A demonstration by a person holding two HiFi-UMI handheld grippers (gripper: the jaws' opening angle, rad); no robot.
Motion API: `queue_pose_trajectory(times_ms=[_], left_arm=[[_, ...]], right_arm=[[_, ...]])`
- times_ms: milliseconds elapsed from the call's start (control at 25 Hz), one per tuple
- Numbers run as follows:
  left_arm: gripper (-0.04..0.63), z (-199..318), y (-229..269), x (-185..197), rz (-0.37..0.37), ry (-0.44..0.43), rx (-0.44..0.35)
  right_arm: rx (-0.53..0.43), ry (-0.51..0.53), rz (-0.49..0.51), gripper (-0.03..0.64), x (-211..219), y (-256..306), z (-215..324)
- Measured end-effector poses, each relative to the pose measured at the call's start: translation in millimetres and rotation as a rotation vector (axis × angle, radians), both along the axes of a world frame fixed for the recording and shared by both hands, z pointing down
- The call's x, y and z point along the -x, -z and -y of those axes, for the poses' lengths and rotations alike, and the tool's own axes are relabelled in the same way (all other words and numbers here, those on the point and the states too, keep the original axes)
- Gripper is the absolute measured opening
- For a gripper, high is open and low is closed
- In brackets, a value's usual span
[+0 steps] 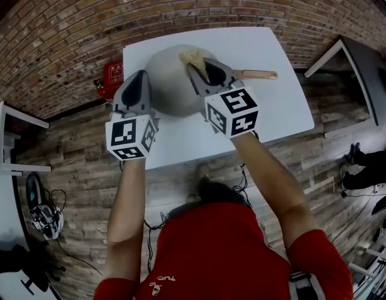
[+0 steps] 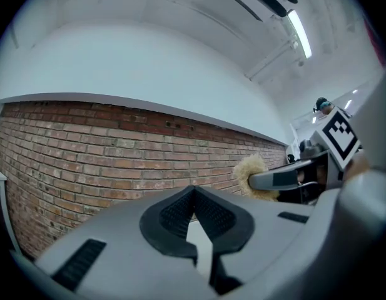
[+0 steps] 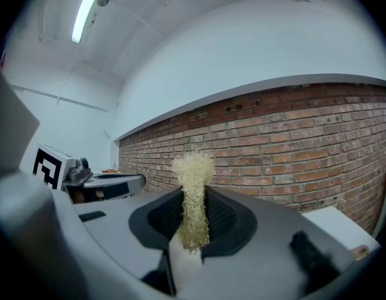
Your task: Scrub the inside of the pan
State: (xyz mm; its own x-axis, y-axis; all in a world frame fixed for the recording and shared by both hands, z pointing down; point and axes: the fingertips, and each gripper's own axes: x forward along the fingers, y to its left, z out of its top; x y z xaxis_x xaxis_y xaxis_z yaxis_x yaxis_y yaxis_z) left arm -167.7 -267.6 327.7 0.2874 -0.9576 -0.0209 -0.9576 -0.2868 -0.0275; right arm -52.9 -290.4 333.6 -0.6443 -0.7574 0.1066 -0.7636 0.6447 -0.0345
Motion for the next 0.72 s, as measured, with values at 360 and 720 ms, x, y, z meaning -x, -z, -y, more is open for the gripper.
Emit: queue_pose_trajectory(times_ms=[360, 720], left_arm=[[0.014, 53.1, -5.6, -5.6, 0.019, 0.047, 0.012], [0.014, 97.4, -29.6, 0.1, 0.048, 0.010, 0.049]], right_arm=[[0.062, 0.055, -0.008, 0.087, 6.0, -15.0, 57.4], [0.132, 0.033, -0.066, 0.087, 23.7, -35.4, 99.0]])
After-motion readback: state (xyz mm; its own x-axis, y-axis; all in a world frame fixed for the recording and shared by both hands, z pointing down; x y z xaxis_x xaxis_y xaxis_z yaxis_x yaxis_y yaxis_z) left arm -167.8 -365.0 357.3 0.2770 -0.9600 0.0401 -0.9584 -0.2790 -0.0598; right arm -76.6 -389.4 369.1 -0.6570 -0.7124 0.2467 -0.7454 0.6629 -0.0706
